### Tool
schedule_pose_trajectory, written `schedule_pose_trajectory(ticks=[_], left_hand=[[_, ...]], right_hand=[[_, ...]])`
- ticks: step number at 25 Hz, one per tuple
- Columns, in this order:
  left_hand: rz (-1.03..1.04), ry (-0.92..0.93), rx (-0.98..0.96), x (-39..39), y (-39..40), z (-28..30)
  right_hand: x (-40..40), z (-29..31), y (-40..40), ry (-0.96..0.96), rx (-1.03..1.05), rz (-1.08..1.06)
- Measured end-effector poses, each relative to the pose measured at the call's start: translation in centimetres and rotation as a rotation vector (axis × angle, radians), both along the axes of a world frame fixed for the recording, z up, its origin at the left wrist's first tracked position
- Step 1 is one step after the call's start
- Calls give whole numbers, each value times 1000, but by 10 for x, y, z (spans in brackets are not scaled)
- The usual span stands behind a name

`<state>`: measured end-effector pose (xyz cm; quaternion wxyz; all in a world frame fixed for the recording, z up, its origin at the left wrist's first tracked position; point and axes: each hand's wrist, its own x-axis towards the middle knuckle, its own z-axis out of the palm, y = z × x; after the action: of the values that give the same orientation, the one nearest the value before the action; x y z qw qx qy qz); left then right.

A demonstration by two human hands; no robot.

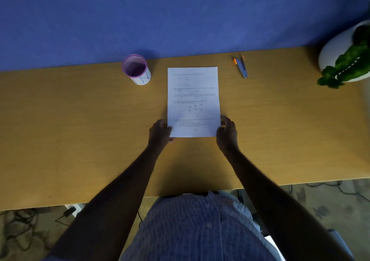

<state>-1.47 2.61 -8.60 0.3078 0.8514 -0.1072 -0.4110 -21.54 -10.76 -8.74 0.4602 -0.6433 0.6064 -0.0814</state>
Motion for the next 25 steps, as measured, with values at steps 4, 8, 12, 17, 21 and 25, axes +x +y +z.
schedule_pose_trajectory(ticks=[4,8,12,17,21,25], left_hand=[[-78,-119,53,0,-2,3],[-205,-244,113,2,-1,6],[-342,-313,135,0,1,5],[-458,-405,174,-6,5,5],[-607,-573,229,-18,10,9],[-735,-662,243,-20,15,9]], right_hand=[[-1,-1,-4,21,-37,71],[-3,1,-3,-8,-72,105],[-3,4,-4,2,-100,148],[-5,5,-1,93,-185,296],[-5,4,5,332,-321,484],[-4,3,6,397,-356,531]])
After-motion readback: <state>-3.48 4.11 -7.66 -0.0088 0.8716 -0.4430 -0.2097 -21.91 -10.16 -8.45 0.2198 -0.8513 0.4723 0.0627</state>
